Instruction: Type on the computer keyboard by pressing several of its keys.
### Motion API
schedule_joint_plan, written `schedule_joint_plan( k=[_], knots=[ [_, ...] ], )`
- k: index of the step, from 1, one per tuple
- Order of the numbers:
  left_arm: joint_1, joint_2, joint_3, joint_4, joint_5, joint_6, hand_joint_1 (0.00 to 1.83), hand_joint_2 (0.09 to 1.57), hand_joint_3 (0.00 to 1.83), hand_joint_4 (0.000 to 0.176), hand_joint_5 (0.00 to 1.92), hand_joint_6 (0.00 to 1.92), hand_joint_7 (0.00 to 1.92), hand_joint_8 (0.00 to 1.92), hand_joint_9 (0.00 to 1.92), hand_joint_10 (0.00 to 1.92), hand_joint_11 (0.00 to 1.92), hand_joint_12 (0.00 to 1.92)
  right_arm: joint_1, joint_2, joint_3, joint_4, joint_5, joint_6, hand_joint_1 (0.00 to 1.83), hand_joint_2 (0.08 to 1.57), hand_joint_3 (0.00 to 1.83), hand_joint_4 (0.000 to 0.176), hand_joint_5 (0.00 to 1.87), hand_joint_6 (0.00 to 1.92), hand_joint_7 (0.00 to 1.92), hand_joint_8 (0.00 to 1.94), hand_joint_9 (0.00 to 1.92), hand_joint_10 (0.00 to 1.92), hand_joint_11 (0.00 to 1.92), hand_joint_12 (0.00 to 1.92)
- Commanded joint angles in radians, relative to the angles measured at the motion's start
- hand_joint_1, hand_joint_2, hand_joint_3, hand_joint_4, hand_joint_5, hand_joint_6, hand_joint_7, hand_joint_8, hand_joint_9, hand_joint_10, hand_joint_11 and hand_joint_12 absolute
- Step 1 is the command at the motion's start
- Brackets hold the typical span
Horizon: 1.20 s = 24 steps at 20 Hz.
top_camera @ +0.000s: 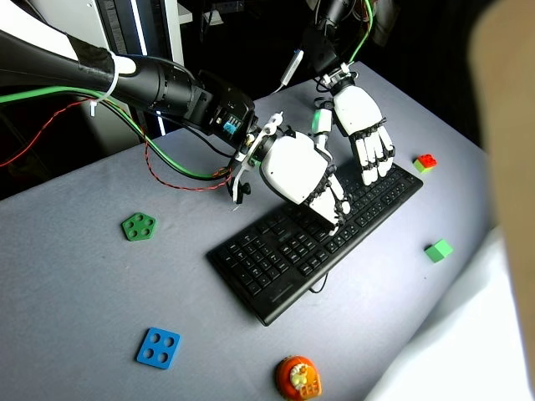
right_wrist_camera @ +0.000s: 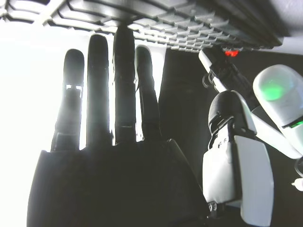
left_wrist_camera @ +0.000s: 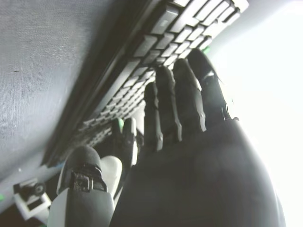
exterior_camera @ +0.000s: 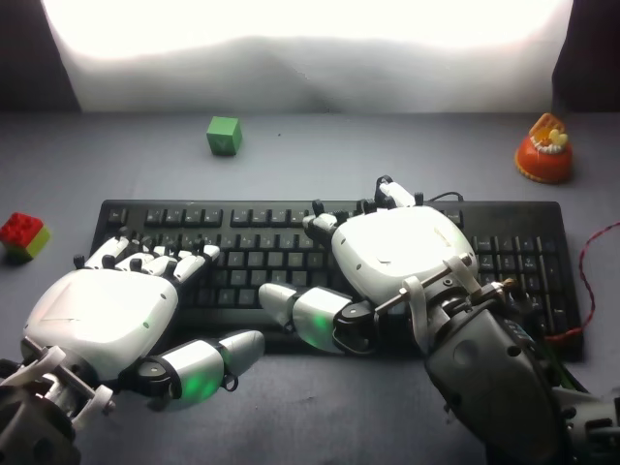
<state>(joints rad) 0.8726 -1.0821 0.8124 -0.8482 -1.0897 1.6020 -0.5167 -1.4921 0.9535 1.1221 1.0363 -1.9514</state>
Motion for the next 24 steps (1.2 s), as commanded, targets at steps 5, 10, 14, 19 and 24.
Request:
schedule_joint_plan(
  k=[5,10,14,19,24],
  knots=[
    [-0.001,0.000,0.010,0.048,-0.089,-0.001,0.00,1.19,0.00,0.008,0.35,0.03,0.30,0.00,0.27,0.00,0.00,0.75,-0.001,-0.014,0.021,-0.081,0.056,0.011,0.04,1.15,0.00,0.000,0.65,0.11,0.67,0.01,0.34,0.70,0.00,1.54],
    [0.000,0.000,0.011,0.049,-0.086,-0.001,0.00,1.18,0.00,0.000,0.47,0.00,0.40,0.02,0.28,0.01,0.00,0.72,-0.015,-0.019,0.021,-0.095,0.056,0.015,0.09,1.15,0.00,0.000,0.87,0.13,0.91,0.04,0.49,0.45,0.00,1.24],
    [0.001,0.000,0.012,0.049,-0.086,-0.001,0.00,1.19,0.00,0.025,0.29,0.00,0.49,0.01,0.42,0.03,0.00,0.79,-0.022,-0.018,0.019,-0.095,0.060,0.015,0.03,1.17,0.00,0.000,0.64,0.05,0.87,0.00,0.68,0.68,0.03,1.57],
    [0.003,0.002,0.012,0.050,-0.083,-0.001,0.00,1.20,0.00,0.045,0.27,0.01,0.38,0.00,0.43,0.00,0.01,1.00,-0.024,-0.010,0.008,-0.095,0.071,0.015,0.03,1.17,0.00,0.000,0.54,0.01,0.69,0.00,0.48,0.71,0.08,1.65],
    [0.003,0.002,0.014,0.050,-0.083,-0.001,0.00,1.20,0.00,0.013,0.51,0.00,0.43,0.02,0.35,0.01,0.00,0.76,-0.025,0.005,-0.007,-0.095,0.074,0.014,0.07,1.15,0.00,0.000,0.87,0.15,0.82,0.04,0.52,0.49,0.00,1.31]
  ],
)
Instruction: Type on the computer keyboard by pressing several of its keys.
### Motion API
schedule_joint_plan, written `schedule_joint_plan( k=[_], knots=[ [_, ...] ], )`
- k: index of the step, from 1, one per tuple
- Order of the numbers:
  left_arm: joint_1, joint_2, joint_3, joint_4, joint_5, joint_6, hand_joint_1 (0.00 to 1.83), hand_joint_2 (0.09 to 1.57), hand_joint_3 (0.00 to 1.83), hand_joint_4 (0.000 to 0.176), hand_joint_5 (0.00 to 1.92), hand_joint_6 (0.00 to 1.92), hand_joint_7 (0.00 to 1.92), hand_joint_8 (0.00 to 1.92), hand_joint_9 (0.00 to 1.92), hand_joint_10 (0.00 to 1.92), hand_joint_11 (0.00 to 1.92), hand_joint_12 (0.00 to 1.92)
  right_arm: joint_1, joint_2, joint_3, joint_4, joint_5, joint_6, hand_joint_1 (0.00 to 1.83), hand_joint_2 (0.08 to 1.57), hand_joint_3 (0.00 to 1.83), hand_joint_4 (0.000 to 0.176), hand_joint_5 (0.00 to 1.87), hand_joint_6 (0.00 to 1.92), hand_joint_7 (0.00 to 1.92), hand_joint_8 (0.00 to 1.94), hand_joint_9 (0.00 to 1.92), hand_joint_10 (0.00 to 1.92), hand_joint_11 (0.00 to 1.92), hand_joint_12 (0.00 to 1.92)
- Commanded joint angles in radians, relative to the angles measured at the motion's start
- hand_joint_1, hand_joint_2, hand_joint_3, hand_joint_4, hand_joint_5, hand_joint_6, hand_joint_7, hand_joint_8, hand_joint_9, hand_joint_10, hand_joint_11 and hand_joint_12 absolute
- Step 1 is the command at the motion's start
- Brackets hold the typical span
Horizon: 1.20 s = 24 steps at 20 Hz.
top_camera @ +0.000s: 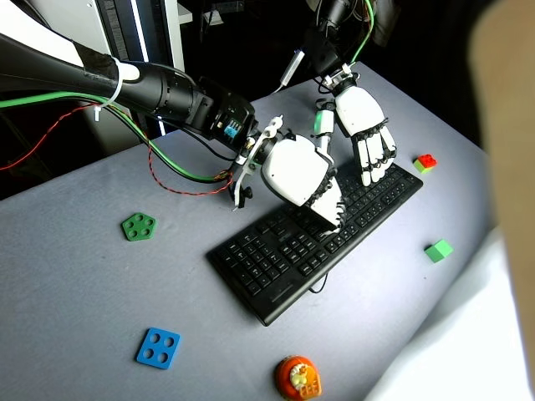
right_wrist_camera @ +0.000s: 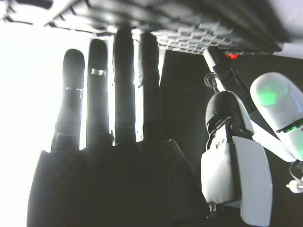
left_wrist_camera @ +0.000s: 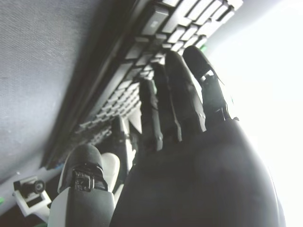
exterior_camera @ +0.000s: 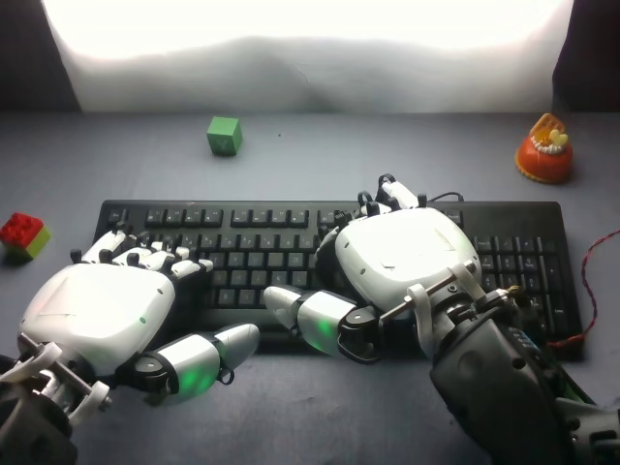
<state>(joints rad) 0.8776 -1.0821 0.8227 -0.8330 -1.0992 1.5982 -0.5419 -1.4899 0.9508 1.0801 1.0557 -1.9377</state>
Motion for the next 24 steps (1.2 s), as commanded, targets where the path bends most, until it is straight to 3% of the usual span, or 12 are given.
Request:
schedule_joint_plan(
  k=[1,3,5,7,8,10,11,14,15,16,20,24],
  knots=[
    [-0.002,0.002,0.004,0.035,-0.073,0.003,0.00,1.20,0.00,0.022,0.43,0.00,0.56,0.02,0.43,0.02,0.00,0.81,-0.001,0.006,-0.007,-0.053,0.055,0.001,0.06,1.16,0.00,0.000,0.73,0.09,0.89,0.06,0.67,0.57,0.00,1.43],
    [-0.002,0.002,0.005,0.035,-0.073,0.003,0.00,1.20,0.00,0.054,0.23,0.00,0.49,0.00,0.55,0.02,0.03,1.03,0.000,0.011,-0.014,-0.059,0.059,0.001,0.05,1.17,0.00,0.000,0.54,0.01,0.85,0.03,0.69,0.73,0.08,1.60],
    [-0.002,0.002,0.005,0.035,-0.073,0.003,0.00,1.20,0.00,0.060,0.20,0.00,0.46,0.00,0.57,0.03,0.07,1.06,0.002,0.019,-0.025,-0.071,0.063,0.002,0.05,1.17,0.00,0.000,0.51,0.00,0.83,0.02,0.66,0.77,0.13,1.61],
    [-0.002,0.002,0.005,0.035,-0.073,0.003,0.00,1.20,0.00,0.028,0.42,0.04,0.37,0.00,0.38,0.00,0.00,1.02,0.003,0.025,-0.036,-0.071,0.065,0.002,0.04,1.16,0.00,0.000,0.74,0.12,0.67,0.00,0.29,0.61,0.01,1.60],
    [-0.002,0.002,0.006,0.035,-0.073,0.003,0.00,1.20,0.00,0.004,0.53,0.03,0.37,0.00,0.33,0.00,0.00,0.97,0.004,0.028,-0.039,-0.071,0.065,0.002,0.05,1.15,0.00,0.000,0.82,0.15,0.66,0.00,0.27,0.50,0.00,1.49],
    [-0.002,0.002,0.008,0.035,-0.074,0.003,0.00,1.20,0.00,0.000,0.57,0.03,0.36,0.00,0.31,0.00,0.00,0.91,0.003,0.030,-0.039,-0.071,0.065,0.001,0.07,1.15,0.00,0.000,0.85,0.16,0.70,0.01,0.30,0.44,0.00,1.32],
    [-0.002,0.002,0.008,0.035,-0.074,0.003,0.00,1.20,0.00,0.004,0.48,0.00,0.41,0.02,0.35,0.01,0.00,0.86,0.003,0.030,-0.039,-0.071,0.064,0.001,0.07,1.15,0.00,0.000,0.73,0.11,0.76,0.01,0.49,0.45,0.00,1.40],
    [-0.002,0.002,0.008,0.035,-0.074,0.003,0.00,1.21,0.00,0.052,0.18,0.00,0.41,0.00,0.44,0.02,0.01,1.01,0.002,0.031,-0.039,-0.071,0.061,0.000,0.07,1.16,0.00,0.000,0.47,0.01,0.74,0.00,0.63,0.65,0.09,1.64],
    [-0.002,0.002,0.008,0.035,-0.074,0.004,0.00,1.21,0.00,0.052,0.18,0.00,0.41,0.00,0.44,0.02,0.01,1.01,0.003,0.031,-0.039,-0.071,0.060,0.000,0.07,1.16,0.00,0.000,0.47,0.01,0.74,0.00,0.63,0.65,0.09,1.64],
    [-0.002,0.002,0.008,0.035,-0.074,0.005,0.00,1.21,0.00,0.067,0.16,0.01,0.33,0.00,0.43,0.00,0.00,1.07,0.003,0.031,-0.039,-0.071,0.060,0.000,0.08,1.16,0.00,0.000,0.41,0.00,0.65,0.00,0.44,0.67,0.07,1.65],
    [-0.002,0.002,0.008,0.034,-0.074,0.010,0.04,1.18,0.00,0.066,0.21,0.01,0.24,0.00,0.29,0.00,0.00,0.94,0.006,0.032,-0.039,-0.072,0.058,0.000,0.11,1.14,0.00,0.000,0.41,0.00,0.50,0.00,0.32,0.41,0.00,1.40],
    [-0.004,0.004,0.009,0.034,-0.074,0.010,0.20,1.15,0.00,0.063,0.19,0.00,0.22,0.00,0.27,0.00,0.00,0.87,0.007,0.031,-0.039,-0.072,0.056,0.000,0.12,1.14,0.00,0.000,0.41,0.00,0.46,0.00,0.29,0.37,0.00,1.34]
  ],
)
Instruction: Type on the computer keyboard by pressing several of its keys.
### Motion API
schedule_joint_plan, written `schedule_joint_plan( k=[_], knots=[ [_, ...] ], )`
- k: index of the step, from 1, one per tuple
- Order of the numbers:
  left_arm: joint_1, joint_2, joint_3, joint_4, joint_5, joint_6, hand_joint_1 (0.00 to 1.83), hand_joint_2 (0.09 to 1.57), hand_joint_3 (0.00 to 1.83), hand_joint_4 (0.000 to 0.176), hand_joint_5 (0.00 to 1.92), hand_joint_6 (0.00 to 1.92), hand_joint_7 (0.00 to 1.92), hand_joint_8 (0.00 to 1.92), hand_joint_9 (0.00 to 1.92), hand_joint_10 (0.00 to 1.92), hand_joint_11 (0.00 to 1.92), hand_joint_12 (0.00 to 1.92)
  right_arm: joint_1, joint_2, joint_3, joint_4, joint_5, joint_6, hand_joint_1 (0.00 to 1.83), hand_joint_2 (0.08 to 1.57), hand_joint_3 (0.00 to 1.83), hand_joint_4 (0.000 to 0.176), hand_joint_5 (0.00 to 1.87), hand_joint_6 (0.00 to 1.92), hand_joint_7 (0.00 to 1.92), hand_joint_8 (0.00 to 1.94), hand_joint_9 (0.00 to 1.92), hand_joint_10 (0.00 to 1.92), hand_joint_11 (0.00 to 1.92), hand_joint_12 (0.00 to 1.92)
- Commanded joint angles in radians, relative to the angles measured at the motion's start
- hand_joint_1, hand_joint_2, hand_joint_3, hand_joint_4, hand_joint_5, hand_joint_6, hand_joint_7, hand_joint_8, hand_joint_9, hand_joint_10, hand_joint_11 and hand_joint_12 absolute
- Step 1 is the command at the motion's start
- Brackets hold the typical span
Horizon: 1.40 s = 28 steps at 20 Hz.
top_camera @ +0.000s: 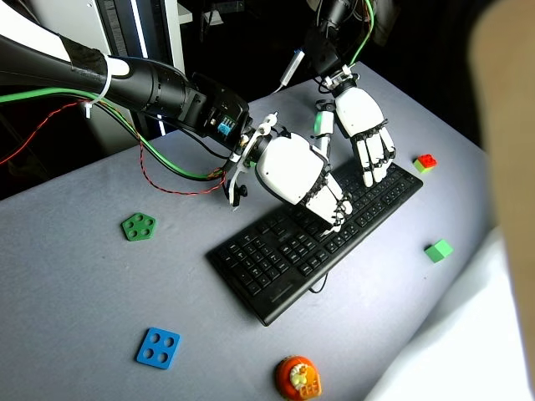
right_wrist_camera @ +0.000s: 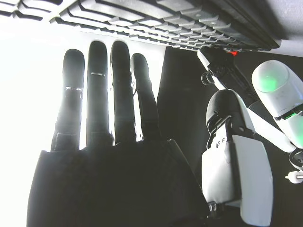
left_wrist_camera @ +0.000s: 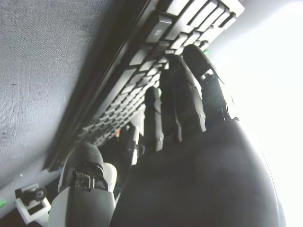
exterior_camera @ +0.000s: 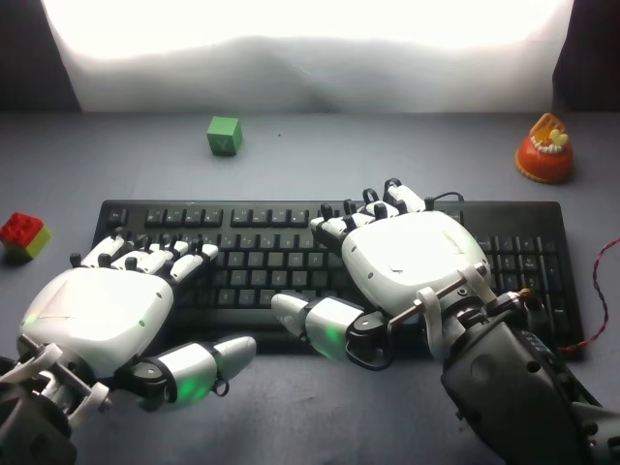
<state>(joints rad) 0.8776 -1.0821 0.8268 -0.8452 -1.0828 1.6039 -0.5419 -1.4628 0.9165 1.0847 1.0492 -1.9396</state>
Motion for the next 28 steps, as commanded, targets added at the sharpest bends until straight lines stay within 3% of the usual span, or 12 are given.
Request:
schedule_joint_plan(
  k=[1,4,8,10,22,28],
  knots=[
    [-0.004,0.006,0.005,0.046,-0.094,0.006,0.24,1.14,0.00,0.064,0.19,0.00,0.23,0.00,0.28,0.00,0.00,0.88,0.007,0.004,-0.004,-0.077,0.060,0.002,0.13,1.13,0.00,0.000,0.43,0.01,0.45,0.00,0.29,0.36,0.00,1.33],
    [-0.011,0.012,0.010,0.041,-0.111,0.020,0.29,1.12,0.00,0.065,0.18,0.00,0.23,0.00,0.27,0.00,0.00,0.87,0.007,0.003,-0.004,-0.077,0.059,0.003,0.16,1.12,0.00,0.000,0.43,0.01,0.44,0.00,0.27,0.33,0.00,1.23],
    [-0.023,0.018,0.022,0.009,-0.127,0.049,0.33,1.12,0.00,0.070,0.18,0.01,0.23,0.01,0.26,0.00,0.00,0.86,0.012,0.015,-0.010,-0.077,0.066,0.003,0.19,1.11,0.00,0.000,0.44,0.01,0.45,0.00,0.28,0.30,0.00,1.27],
    [-0.030,0.018,0.029,-0.009,-0.135,0.060,0.27,1.13,0.00,0.064,0.18,0.00,0.22,0.00,0.26,0.00,0.00,0.85,0.022,0.031,-0.020,-0.077,0.067,0.004,0.19,1.11,0.00,0.000,0.45,0.01,0.44,0.00,0.29,0.30,0.00,1.26],
    [-0.072,-0.025,0.084,-0.036,-0.146,0.100,0.12,1.16,0.00,0.064,0.19,0.01,0.25,0.00,0.28,0.00,0.00,0.89,0.036,0.080,-0.041,-0.077,0.067,0.006,0.15,1.13,0.00,0.000,0.42,0.00,0.45,0.00,0.32,0.28,0.00,1.23],
    [-0.073,-0.041,0.094,-0.036,-0.158,0.118,0.32,1.17,0.00,0.062,0.19,0.00,0.24,0.00,0.29,0.00,0.00,0.90,0.037,0.079,-0.041,-0.077,0.066,0.011,0.14,1.13,0.00,0.000,0.42,0.01,0.47,0.01,0.33,0.25,0.00,1.25]
  ],
)
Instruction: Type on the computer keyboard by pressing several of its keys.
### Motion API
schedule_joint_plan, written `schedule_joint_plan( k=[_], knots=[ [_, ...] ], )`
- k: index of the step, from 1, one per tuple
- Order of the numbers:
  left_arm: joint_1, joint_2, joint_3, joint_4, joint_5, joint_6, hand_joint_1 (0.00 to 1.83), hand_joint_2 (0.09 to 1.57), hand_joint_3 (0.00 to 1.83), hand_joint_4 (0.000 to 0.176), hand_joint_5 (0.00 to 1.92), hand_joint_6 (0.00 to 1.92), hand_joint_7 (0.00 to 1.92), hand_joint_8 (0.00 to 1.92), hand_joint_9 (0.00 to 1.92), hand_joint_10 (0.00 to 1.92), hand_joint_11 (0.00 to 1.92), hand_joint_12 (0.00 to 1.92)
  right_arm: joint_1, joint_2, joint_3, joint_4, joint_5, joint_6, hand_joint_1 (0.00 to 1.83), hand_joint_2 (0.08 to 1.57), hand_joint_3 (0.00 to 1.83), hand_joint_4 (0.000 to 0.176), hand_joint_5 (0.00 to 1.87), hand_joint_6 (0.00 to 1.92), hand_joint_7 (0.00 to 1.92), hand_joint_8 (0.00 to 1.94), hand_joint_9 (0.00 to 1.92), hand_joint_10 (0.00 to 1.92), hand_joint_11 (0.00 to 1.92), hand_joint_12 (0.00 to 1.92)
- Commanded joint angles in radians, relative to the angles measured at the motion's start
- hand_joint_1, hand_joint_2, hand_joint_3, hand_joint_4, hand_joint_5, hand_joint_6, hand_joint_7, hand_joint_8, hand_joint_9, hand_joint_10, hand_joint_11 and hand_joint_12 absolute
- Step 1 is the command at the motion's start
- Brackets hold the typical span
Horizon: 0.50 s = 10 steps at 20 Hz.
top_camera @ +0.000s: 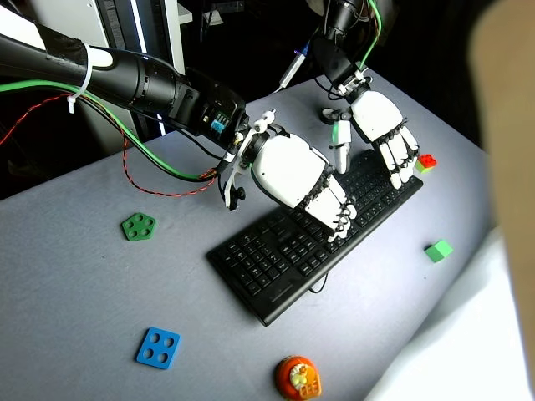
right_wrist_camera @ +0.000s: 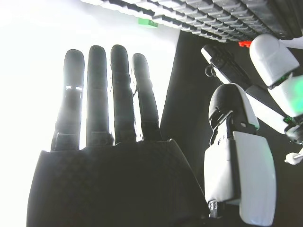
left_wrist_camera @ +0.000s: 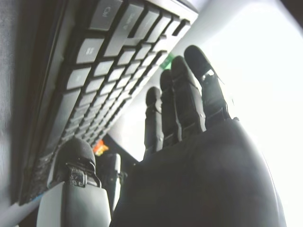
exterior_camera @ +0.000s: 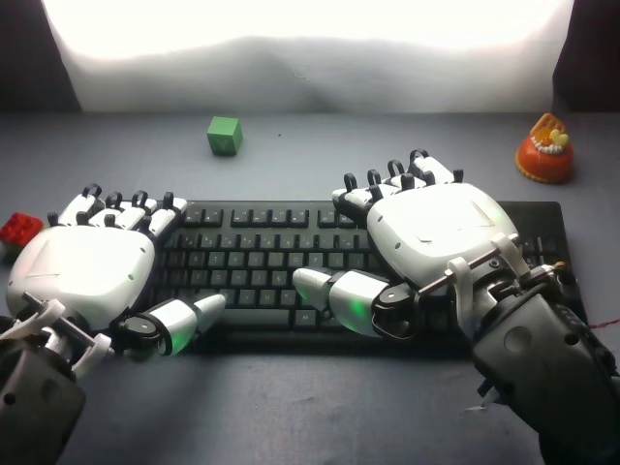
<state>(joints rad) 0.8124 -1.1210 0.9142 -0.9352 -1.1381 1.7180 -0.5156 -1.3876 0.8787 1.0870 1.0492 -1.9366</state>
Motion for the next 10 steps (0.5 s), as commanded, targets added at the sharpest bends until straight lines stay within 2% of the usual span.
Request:
schedule_joint_plan(
  k=[1,2,4,10],
  knots=[
    [-0.007,-0.004,0.008,0.054,-0.107,0.009,0.28,1.16,0.00,0.065,0.18,0.00,0.24,0.00,0.29,0.00,0.00,0.91,0.011,0.004,-0.003,-0.079,0.066,0.008,0.14,1.12,0.00,0.000,0.43,0.01,0.47,0.01,0.33,0.25,0.00,1.25],
    [-0.007,-0.005,0.010,0.054,-0.109,0.011,0.17,1.17,0.00,0.062,0.16,0.00,0.23,0.00,0.28,0.00,0.00,0.89,0.011,0.004,-0.003,-0.079,0.066,0.008,0.15,1.12,0.00,0.000,0.44,0.01,0.47,0.01,0.33,0.25,0.00,1.25],
    [-0.006,-0.008,0.015,0.054,-0.110,0.012,0.10,1.16,0.00,0.067,0.18,0.01,0.25,0.01,0.30,0.01,0.00,0.91,0.011,0.003,-0.003,-0.079,0.066,0.009,0.17,1.12,0.00,0.000,0.45,0.02,0.48,0.01,0.34,0.25,0.00,1.26],
    [-0.006,-0.015,0.024,0.054,-0.116,0.022,0.07,1.18,0.00,0.065,0.20,0.01,0.25,0.00,0.28,0.00,0.00,0.89,0.011,0.002,-0.002,-0.080,0.066,0.011,0.16,1.12,0.00,0.000,0.44,0.01,0.47,0.00,0.34,0.23,0.00,1.23]
  ],
)
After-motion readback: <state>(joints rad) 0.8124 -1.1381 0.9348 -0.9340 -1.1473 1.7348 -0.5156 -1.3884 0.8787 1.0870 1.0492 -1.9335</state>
